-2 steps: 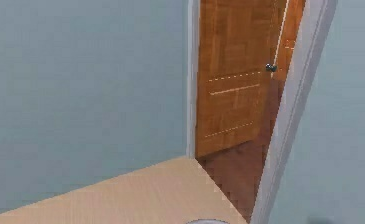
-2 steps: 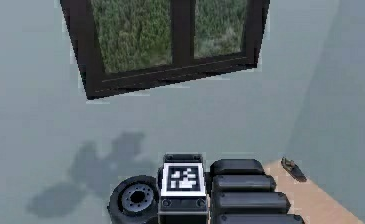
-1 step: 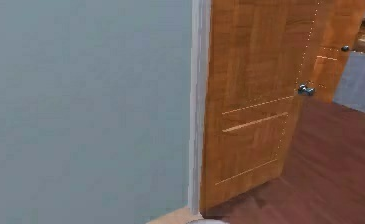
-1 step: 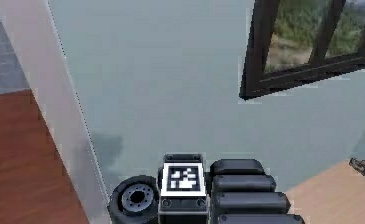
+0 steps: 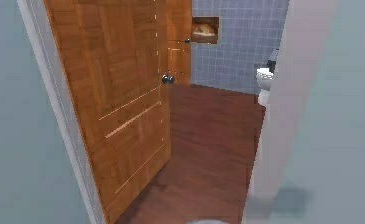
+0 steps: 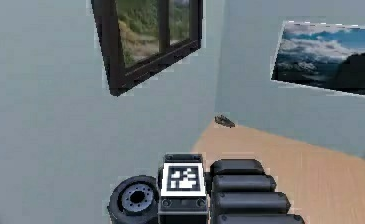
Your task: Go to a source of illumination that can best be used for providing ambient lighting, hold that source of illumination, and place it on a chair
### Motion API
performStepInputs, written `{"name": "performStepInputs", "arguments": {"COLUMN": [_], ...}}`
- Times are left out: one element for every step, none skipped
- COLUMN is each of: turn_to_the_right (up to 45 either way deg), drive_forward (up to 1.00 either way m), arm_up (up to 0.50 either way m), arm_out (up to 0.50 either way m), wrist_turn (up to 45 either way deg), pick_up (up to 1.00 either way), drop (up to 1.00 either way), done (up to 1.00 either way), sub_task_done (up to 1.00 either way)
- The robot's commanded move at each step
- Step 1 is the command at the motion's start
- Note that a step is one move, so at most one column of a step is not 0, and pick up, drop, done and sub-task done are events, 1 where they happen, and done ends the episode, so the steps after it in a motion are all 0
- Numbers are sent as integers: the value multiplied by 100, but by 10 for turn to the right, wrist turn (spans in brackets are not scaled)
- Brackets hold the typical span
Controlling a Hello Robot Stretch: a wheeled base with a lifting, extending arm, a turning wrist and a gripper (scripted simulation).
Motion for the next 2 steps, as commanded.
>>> {"name": "performStepInputs", "arguments": {"turn_to_the_right": [0,0], "drive_forward": [80,55], "arm_up": [0,0], "arm_out": [0,0], "wrist_turn": [0,0], "pick_up": [0,0], "drop": [0,0], "done": [0,0], "sub_task_done": [0,0]}}
